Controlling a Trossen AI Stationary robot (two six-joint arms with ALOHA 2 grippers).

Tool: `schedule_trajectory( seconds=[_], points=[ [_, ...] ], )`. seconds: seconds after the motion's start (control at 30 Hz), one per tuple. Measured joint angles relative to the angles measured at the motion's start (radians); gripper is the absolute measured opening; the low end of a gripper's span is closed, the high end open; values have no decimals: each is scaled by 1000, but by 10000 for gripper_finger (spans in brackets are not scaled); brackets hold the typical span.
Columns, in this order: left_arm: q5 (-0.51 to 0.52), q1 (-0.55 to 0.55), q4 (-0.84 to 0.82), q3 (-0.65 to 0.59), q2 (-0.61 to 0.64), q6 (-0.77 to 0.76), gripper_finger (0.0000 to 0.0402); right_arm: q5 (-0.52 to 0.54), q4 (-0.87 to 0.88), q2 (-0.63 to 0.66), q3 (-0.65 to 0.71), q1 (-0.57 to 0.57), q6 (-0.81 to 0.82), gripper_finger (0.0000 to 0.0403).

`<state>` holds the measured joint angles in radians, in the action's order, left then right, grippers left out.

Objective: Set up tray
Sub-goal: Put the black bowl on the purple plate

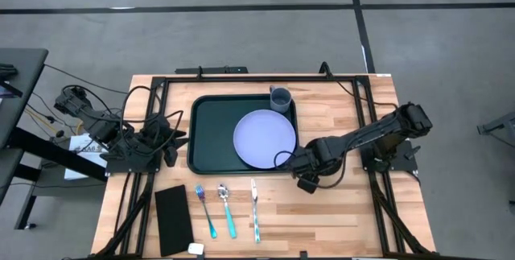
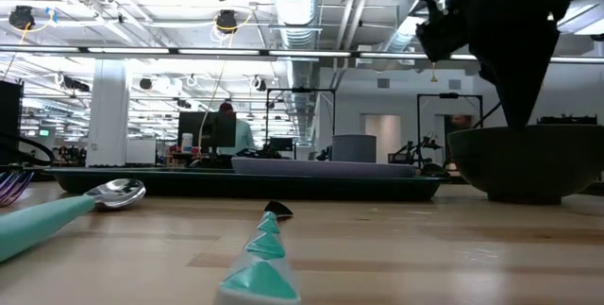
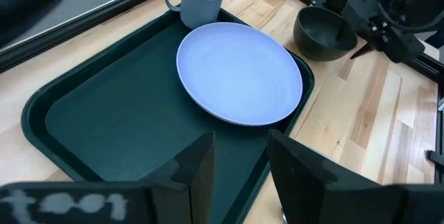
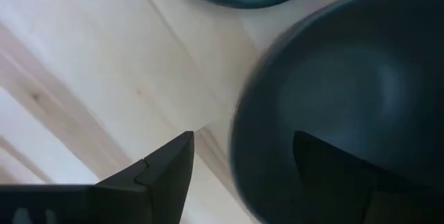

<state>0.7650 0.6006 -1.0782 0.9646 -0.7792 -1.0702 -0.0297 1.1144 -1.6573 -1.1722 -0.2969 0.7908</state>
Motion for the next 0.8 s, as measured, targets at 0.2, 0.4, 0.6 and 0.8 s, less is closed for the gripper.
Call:
schedule_trajectory(
  seconds=[0.2, 0.4, 0.6, 0.8],
  points=[
    [1, 0, 0, 0, 0, 0, 122, -22, -19, 0, 35, 5, 5, 212],
    [3, 0, -1, 0, 0, 0, 122, -26, -27, 0, 35, 5, 27, 117],
    [3, 0, -1, 0, 0, 0, 122, -40, -28, 0, 35, 5, 73, 11],
    [3, 0, -2, 0, 0, 0, 122, -46, 10, 0, -3, 5, 133, 8]
  ],
)
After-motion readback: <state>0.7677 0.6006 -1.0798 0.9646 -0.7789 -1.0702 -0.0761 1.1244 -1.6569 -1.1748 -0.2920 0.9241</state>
